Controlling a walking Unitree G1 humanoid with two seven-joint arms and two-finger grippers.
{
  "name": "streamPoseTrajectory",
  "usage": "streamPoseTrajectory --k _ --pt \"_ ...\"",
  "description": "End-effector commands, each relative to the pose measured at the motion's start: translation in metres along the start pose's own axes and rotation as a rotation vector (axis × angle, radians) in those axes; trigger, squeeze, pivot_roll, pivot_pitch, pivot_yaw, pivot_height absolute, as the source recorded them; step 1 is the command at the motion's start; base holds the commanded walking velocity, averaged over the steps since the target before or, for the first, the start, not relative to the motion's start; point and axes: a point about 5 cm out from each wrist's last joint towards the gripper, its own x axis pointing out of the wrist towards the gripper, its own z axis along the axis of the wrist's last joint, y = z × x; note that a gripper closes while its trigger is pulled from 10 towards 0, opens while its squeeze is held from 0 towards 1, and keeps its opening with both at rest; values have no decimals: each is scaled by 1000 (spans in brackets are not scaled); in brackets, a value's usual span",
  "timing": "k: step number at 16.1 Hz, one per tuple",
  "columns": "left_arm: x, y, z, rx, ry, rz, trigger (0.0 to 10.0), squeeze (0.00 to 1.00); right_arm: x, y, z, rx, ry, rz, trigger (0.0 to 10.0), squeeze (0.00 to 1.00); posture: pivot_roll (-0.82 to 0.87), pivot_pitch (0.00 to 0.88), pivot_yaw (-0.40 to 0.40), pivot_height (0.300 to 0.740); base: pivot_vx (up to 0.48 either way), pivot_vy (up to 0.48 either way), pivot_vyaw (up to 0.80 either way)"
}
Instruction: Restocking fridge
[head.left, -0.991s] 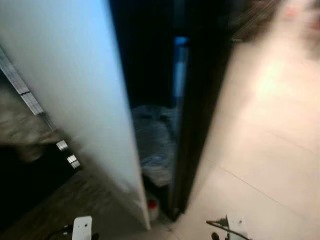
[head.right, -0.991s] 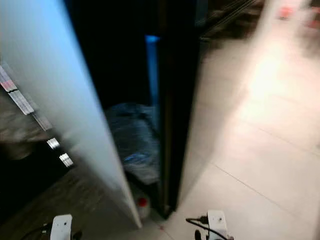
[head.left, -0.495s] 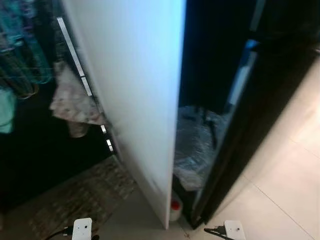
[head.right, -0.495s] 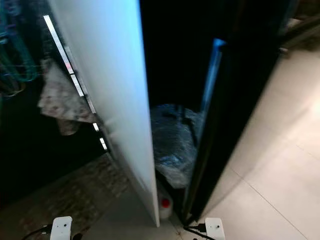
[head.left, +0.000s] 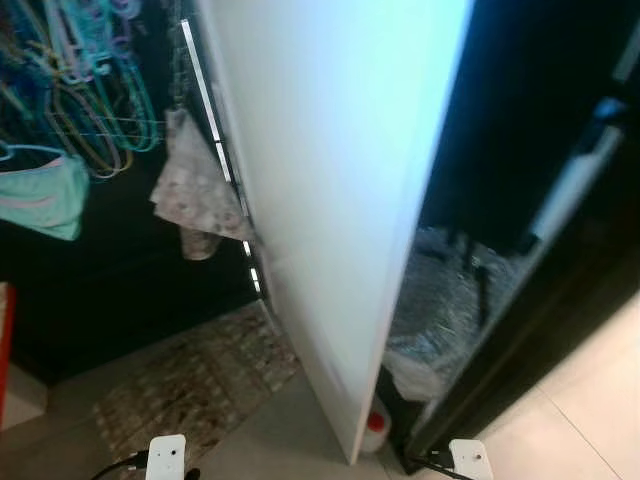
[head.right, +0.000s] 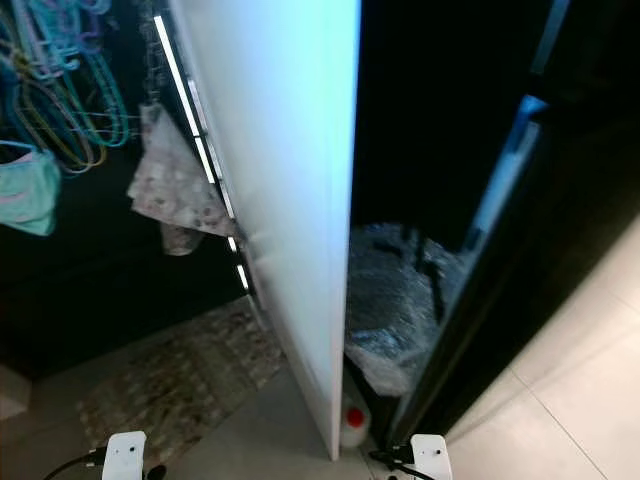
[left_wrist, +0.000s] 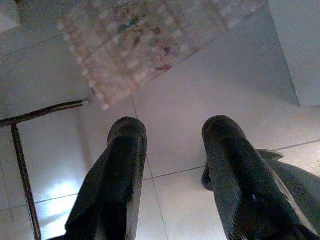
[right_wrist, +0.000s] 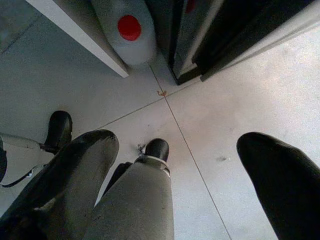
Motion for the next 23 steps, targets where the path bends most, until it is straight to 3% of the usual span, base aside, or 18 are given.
streamPoseTrajectory --k 1,13,23 --pt "-1 2 -4 15 26 6 10000 0 0 -1 -4 13 18 -3 10000 0 5 31 29 740 0 0 800" --pt "-1 -2 -5 11 34 -4 10000 0 0 3 -1 7 14 13 10000 0 -1 44 26 740 0 0 777" --pt "-2 -5 -11 -5 55 -24 10000 0 0 1 -4 21 28 12 10000 0 -2 50 21 740 -51 0 0"
